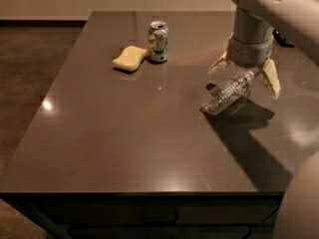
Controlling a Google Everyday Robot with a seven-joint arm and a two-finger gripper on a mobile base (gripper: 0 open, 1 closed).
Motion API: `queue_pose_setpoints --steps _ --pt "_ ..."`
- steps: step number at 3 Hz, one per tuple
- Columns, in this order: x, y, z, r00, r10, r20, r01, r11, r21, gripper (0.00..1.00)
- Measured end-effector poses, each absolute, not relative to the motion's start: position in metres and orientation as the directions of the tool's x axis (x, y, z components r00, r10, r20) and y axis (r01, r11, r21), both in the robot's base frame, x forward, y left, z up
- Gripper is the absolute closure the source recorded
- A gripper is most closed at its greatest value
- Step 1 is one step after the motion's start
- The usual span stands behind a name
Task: Place water bottle upright
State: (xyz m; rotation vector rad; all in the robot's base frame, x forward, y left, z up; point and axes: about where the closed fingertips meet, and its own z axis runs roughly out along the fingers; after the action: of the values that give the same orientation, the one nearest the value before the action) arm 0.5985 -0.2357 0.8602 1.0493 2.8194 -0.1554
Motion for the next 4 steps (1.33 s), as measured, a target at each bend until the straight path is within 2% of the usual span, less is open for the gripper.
queue_pose_setpoints --steps 1,2,4 --pt "0.597 -0.229 0.844 -0.737 0.666 -0.117 0.674 0.736 -0.055 0.15" --pt "0.598 -0.220 0.837 -0.755 0.646 -0.111 0.654 0.753 -0.074 0.38" --pt "0.611 -0.203 0.854 -0.855 0.497 -0.152 0.512 0.854 -0.090 0.85"
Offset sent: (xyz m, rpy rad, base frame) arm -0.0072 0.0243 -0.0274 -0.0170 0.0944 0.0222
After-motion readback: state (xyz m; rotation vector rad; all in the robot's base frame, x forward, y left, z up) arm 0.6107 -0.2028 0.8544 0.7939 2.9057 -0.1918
